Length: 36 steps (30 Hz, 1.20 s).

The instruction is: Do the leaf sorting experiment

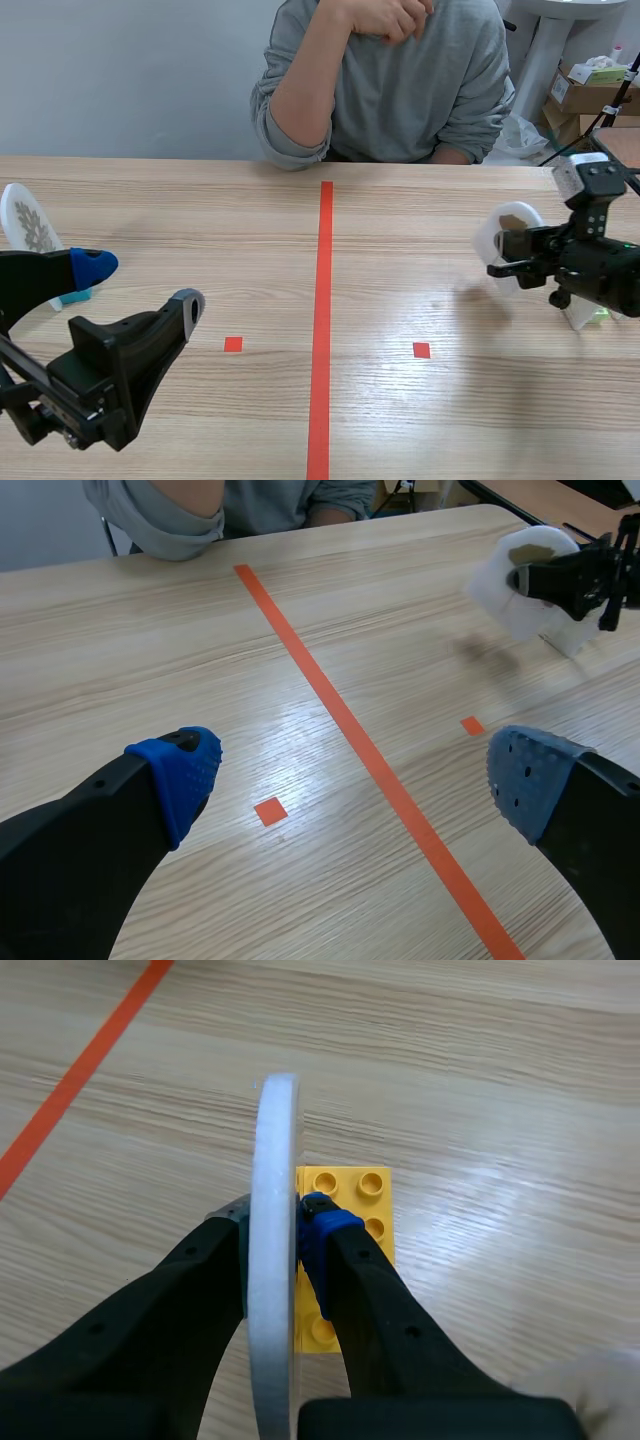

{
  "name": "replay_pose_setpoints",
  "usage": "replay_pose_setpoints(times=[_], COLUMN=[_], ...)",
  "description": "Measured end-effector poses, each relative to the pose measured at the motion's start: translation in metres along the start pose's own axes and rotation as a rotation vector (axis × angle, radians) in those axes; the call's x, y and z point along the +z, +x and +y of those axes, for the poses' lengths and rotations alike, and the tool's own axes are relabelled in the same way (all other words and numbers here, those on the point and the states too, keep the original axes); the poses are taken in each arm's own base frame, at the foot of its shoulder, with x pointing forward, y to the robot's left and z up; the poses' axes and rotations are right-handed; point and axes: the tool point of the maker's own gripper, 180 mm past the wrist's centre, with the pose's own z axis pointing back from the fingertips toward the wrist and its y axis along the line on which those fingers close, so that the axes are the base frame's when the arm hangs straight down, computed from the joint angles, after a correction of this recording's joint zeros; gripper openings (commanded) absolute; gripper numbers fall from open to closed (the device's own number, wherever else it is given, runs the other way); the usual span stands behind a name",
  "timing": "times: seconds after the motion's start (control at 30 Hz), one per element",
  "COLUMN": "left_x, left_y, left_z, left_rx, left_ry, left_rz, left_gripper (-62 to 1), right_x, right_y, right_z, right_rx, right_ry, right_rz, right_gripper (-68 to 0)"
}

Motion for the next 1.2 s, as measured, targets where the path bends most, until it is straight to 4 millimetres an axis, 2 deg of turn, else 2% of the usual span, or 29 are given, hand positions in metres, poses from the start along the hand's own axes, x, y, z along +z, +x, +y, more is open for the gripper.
replay_pose_setpoints(times=[0.13, 0.37, 0.47, 0.63, 0.7, 0.87, 0.97, 1.07, 1.2], left_x=[0.000, 0.000, 0.000, 0.000, 0.000, 0.000, 0.000, 0.000, 0.000], left_y=[0.000, 0.000, 0.000, 0.000, 0.000, 0.000, 0.000, 0.000, 0.000], left_z=[0.000, 0.000, 0.000, 0.000, 0.000, 0.000, 0.000, 0.000, 0.000], left_rx=[0.000, 0.000, 0.000, 0.000, 0.000, 0.000, 0.000, 0.000, 0.000], left_ry=[0.000, 0.000, 0.000, 0.000, 0.000, 0.000, 0.000, 0.000, 0.000], left_rz=[0.000, 0.000, 0.000, 0.000, 0.000, 0.000, 0.000, 0.000, 0.000], left_gripper=[-4.3, -4.3, -4.3, -4.3, -4.3, -4.3, -4.3, -4.3, -4.3], right_x=[0.013, 0.026, 0.030, 0.033, 0.033, 0.034, 0.034, 0.033, 0.032], right_y=[-0.010, -0.036, -0.044, -0.054, -0.055, -0.055, -0.055, -0.054, -0.054], right_z=[-0.018, -0.028, -0.035, -0.034, -0.034, -0.037, -0.037, -0.034, -0.029], right_rx=[-0.070, -0.095, -0.099, -0.108, -0.113, -0.114, -0.114, -0.113, -0.113], right_ry=[-0.068, -0.131, -0.176, -0.191, -0.198, -0.214, -0.213, -0.196, -0.172], right_rz=[-0.003, 0.056, 0.075, 0.097, 0.095, 0.097, 0.097, 0.095, 0.092], right_gripper=[-66.6, -66.6, -66.6, -64.7, -58.1, -31.7, -19.2, -11.5, -8.2])
